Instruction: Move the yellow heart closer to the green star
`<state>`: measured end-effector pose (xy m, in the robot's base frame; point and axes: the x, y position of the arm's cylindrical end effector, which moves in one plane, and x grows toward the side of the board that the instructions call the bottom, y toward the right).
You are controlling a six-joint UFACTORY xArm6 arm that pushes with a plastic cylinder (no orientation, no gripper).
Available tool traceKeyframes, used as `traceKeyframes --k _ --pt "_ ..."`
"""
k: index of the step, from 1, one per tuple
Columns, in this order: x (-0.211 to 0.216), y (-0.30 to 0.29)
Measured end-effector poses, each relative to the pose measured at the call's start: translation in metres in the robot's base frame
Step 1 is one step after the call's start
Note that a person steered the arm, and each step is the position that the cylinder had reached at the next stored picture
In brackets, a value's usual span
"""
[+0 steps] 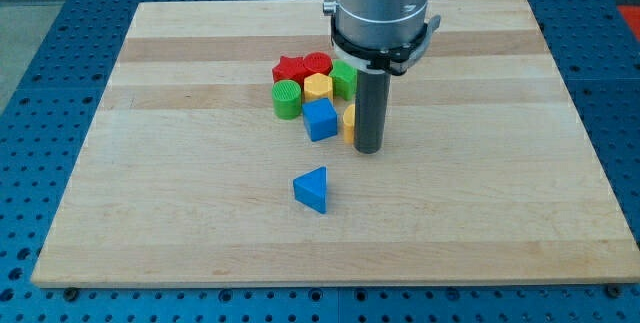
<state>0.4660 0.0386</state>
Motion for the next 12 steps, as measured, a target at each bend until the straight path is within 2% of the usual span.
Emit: traceKeyframes --k 5,8,12 --pt "-0.003 -0.02" --pt "-0.027 -0.018" --pt "-0.033 -0.004"
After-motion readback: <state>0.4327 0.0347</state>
